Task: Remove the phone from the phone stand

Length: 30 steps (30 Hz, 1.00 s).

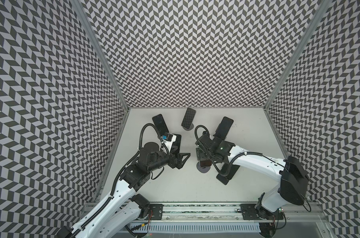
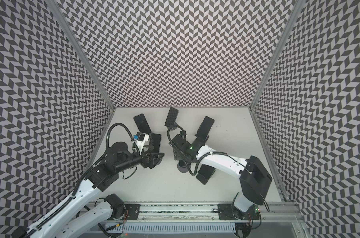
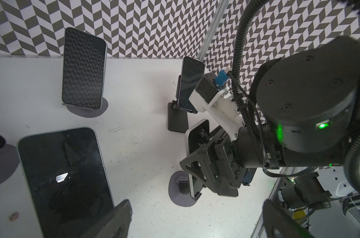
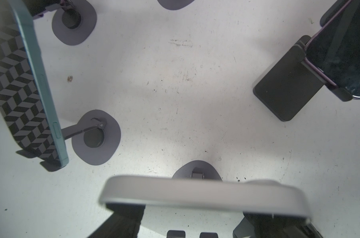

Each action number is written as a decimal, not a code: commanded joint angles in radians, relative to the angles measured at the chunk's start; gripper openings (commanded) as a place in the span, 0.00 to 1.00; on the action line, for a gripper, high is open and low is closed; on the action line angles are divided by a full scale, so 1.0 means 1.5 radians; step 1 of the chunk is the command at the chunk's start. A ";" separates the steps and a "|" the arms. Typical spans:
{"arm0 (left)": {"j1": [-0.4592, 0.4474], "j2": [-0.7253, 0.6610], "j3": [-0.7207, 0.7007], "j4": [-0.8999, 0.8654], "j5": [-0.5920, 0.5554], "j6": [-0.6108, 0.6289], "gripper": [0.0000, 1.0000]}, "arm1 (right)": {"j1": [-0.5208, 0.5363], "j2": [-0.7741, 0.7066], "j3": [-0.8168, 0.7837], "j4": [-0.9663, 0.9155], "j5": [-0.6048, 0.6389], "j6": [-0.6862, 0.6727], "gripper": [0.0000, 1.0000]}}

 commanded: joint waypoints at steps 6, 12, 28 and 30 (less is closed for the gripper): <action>-0.005 0.003 0.007 0.017 -0.006 -0.008 0.99 | -0.003 0.004 -0.011 0.025 0.000 -0.003 0.80; -0.005 0.006 0.008 0.020 -0.004 -0.010 0.98 | -0.004 -0.001 -0.013 0.022 0.006 -0.004 0.79; -0.006 0.008 0.008 0.024 -0.003 -0.023 0.98 | -0.003 -0.001 0.006 0.012 0.015 -0.027 0.72; -0.006 0.008 0.008 0.023 -0.003 -0.023 0.98 | -0.003 -0.001 0.007 0.011 0.016 -0.028 0.72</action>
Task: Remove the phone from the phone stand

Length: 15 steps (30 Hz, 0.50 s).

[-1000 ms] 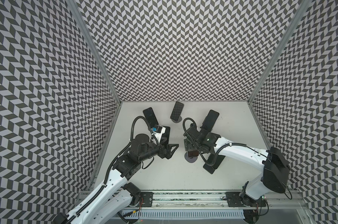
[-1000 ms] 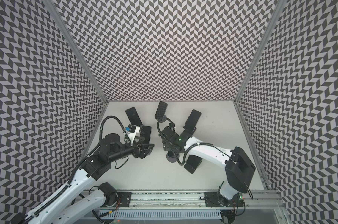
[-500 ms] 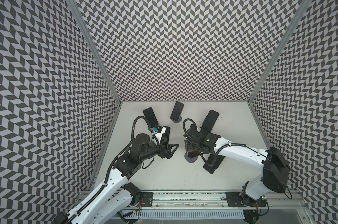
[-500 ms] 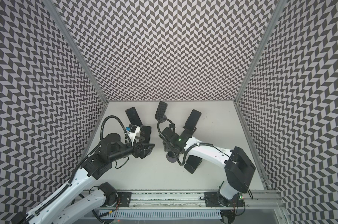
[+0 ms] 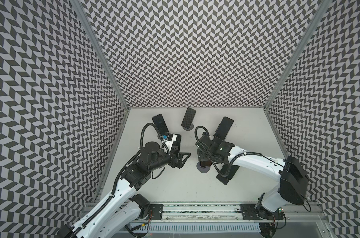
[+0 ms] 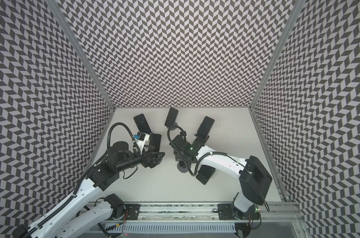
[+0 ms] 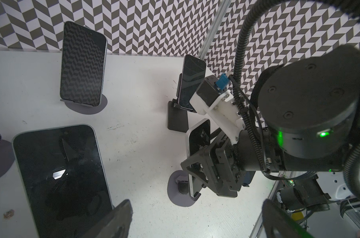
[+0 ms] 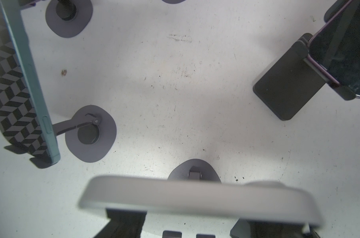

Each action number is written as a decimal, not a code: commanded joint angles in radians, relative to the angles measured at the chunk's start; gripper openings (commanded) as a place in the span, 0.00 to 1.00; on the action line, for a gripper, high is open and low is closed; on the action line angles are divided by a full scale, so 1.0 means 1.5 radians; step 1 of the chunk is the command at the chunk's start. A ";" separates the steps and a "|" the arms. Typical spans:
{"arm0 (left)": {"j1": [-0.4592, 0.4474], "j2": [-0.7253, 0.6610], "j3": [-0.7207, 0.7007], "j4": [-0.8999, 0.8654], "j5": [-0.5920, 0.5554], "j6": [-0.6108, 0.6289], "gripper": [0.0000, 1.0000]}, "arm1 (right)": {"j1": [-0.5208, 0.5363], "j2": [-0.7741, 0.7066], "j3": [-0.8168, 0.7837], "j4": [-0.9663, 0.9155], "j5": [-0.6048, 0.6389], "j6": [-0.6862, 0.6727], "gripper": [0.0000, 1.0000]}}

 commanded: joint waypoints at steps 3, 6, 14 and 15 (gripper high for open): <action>-0.005 0.000 0.010 0.020 -0.003 -0.007 0.98 | -0.003 -0.003 0.019 0.007 0.017 -0.008 0.72; -0.005 0.002 0.010 0.021 -0.002 -0.006 0.98 | -0.003 -0.004 0.021 0.007 0.016 -0.012 0.71; -0.006 0.005 0.011 0.028 -0.002 -0.005 0.98 | -0.003 -0.008 0.029 0.000 0.016 -0.018 0.71; -0.006 0.004 0.012 0.028 -0.003 -0.005 0.98 | -0.003 -0.009 0.030 -0.003 0.016 -0.018 0.71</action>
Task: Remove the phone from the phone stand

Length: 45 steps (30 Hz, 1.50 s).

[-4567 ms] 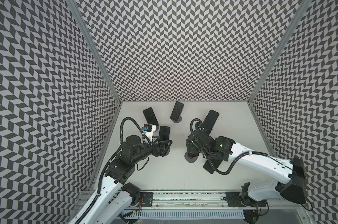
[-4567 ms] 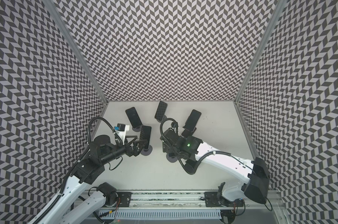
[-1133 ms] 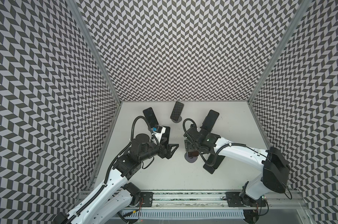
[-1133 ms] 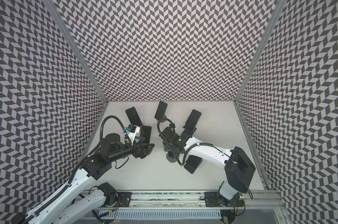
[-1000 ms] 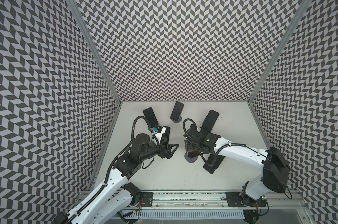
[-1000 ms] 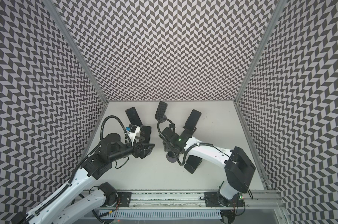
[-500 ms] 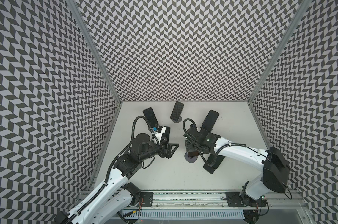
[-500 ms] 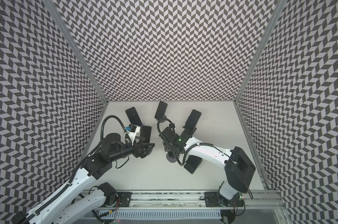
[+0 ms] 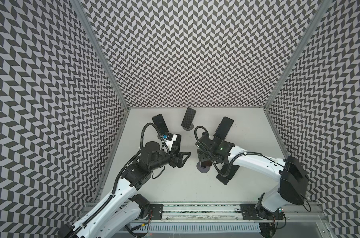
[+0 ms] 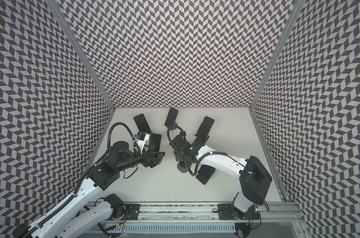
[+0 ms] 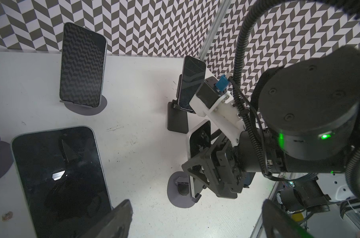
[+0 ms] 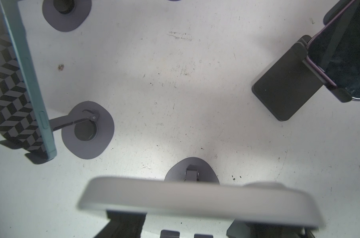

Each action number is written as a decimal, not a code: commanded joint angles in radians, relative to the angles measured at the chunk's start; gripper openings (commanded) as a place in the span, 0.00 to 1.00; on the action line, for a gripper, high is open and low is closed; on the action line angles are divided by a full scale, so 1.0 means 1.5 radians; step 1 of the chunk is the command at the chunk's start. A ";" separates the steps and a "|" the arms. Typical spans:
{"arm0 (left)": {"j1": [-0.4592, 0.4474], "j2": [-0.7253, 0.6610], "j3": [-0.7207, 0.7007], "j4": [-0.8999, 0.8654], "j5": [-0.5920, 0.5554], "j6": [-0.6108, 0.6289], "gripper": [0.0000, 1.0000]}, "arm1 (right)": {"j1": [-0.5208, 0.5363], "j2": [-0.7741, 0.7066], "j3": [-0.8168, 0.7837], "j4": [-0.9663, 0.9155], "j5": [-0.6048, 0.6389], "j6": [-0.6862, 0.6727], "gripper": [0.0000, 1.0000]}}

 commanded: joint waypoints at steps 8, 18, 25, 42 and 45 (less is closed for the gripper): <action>-0.006 -0.002 0.012 0.025 -0.007 0.012 0.98 | -0.003 -0.029 0.027 0.004 0.016 -0.009 0.70; -0.006 -0.001 0.004 0.052 -0.011 0.016 0.98 | -0.003 -0.060 0.044 -0.019 0.020 -0.014 0.70; -0.006 0.006 0.007 0.067 -0.014 0.029 0.98 | -0.004 -0.073 0.060 -0.032 0.028 -0.015 0.70; -0.014 0.035 0.039 0.095 -0.029 0.066 0.98 | -0.003 -0.117 0.121 -0.039 0.064 -0.040 0.68; -0.014 0.043 0.047 0.098 -0.029 0.067 0.98 | -0.004 -0.134 0.129 -0.051 0.070 -0.044 0.68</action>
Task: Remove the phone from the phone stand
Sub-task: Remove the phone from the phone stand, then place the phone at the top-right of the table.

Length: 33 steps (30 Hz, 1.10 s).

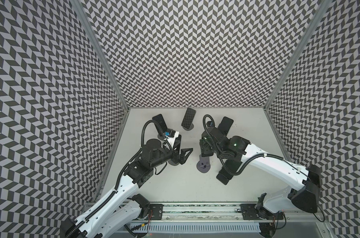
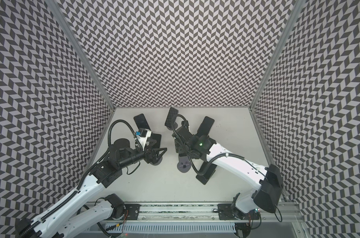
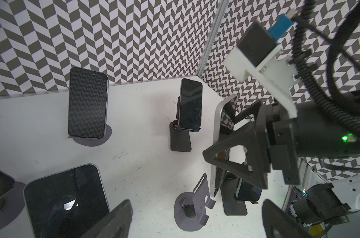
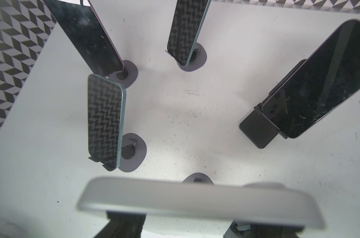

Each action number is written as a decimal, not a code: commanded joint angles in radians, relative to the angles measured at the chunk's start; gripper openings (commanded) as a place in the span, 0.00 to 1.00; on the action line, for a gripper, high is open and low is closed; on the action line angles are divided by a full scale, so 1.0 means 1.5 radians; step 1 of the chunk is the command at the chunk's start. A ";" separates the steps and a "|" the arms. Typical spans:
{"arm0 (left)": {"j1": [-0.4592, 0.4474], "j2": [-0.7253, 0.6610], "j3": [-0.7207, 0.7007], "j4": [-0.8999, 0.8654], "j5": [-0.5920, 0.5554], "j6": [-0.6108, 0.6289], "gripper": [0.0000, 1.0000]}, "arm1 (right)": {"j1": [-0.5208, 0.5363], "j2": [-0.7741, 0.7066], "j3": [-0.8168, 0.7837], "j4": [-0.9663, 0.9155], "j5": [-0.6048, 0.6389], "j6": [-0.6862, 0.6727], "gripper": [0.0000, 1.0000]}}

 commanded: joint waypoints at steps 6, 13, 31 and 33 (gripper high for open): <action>-0.012 0.021 0.044 0.033 -0.007 0.012 0.97 | -0.005 -0.062 0.042 -0.022 0.036 -0.017 0.68; -0.030 0.042 0.055 0.048 -0.008 0.007 0.97 | -0.008 -0.095 0.064 -0.065 0.040 -0.013 0.67; -0.086 0.097 0.086 0.088 -0.021 0.026 0.97 | -0.133 -0.164 0.141 -0.191 0.007 -0.058 0.67; -0.089 0.105 0.092 0.094 -0.021 0.026 0.97 | -0.153 -0.169 0.145 -0.221 0.003 -0.068 0.67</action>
